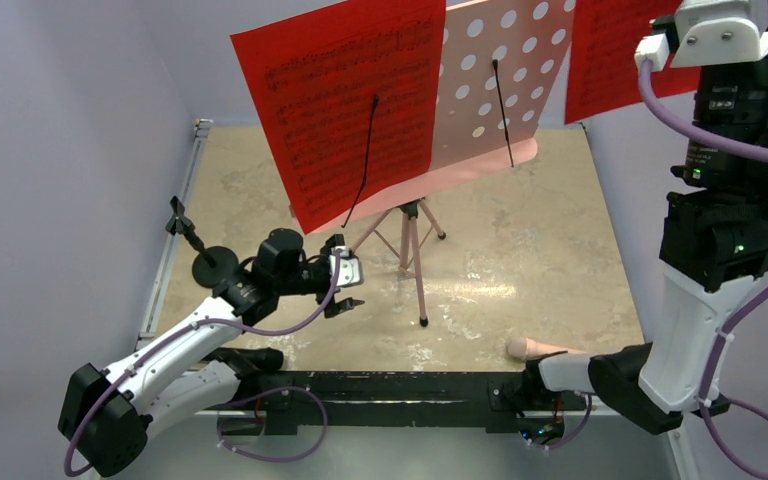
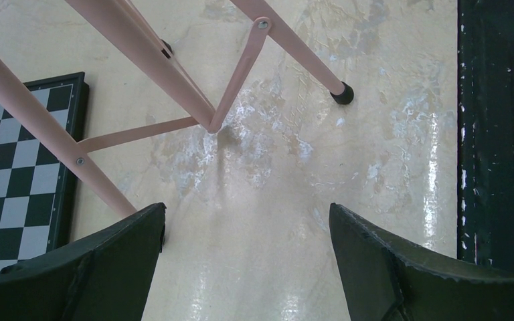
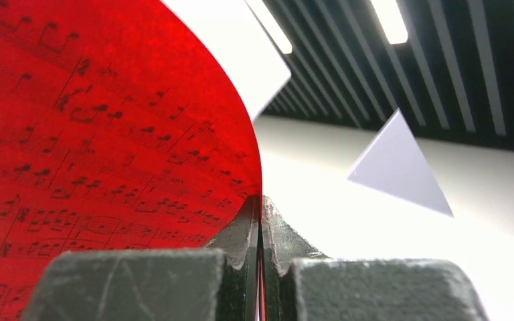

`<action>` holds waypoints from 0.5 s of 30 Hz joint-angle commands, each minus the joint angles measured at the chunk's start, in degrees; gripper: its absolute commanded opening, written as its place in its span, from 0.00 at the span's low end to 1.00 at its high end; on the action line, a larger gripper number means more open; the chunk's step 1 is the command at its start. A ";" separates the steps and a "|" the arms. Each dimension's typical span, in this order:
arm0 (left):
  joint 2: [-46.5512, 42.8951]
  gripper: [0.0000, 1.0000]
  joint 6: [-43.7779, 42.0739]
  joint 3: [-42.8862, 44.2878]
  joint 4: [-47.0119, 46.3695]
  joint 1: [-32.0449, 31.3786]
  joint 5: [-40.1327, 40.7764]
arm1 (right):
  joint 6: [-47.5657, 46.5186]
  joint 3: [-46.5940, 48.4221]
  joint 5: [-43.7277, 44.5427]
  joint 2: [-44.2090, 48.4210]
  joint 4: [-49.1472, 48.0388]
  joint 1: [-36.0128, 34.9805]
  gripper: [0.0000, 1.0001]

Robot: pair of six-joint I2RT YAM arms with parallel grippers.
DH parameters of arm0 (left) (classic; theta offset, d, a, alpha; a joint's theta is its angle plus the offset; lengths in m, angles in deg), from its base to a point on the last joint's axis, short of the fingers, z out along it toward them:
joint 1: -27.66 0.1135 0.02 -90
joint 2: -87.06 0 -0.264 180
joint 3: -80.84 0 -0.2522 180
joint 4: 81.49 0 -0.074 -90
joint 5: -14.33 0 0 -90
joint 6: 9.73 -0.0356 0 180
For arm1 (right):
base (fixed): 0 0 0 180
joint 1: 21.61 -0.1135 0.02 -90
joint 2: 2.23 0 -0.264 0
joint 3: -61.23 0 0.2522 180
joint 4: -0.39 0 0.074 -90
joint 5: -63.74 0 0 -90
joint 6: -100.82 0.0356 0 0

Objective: Pack up the instrument practice props

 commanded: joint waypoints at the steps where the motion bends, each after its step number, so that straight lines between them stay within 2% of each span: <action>1: 1.21 0.96 -1.03 2.27 -3.14 -0.29 -0.71 | 6.38 -4.21 7.49 5.44 6.41 7.07 0.00; 4: 1.57 0.97 -0.99 2.26 -3.49 -0.26 -1.23 | 7.49 -13.93 6.53 11.84 9.59 10.81 0.00; 8: 2.29 0.97 -1.40 1.97 -3.95 -0.22 -1.46 | 5.13 -33.98 1.52 24.84 11.83 12.18 0.00; 10: 2.93 0.96 -1.26 2.03 -4.48 -0.23 -1.28 | 5.05 -42.84 1.84 29.51 12.36 12.33 0.00; 15: 4.32 0.97 -0.08 3.11 -3.31 -0.27 -2.92 | 12.59 -50.64 3.82 33.83 23.58 13.78 0.00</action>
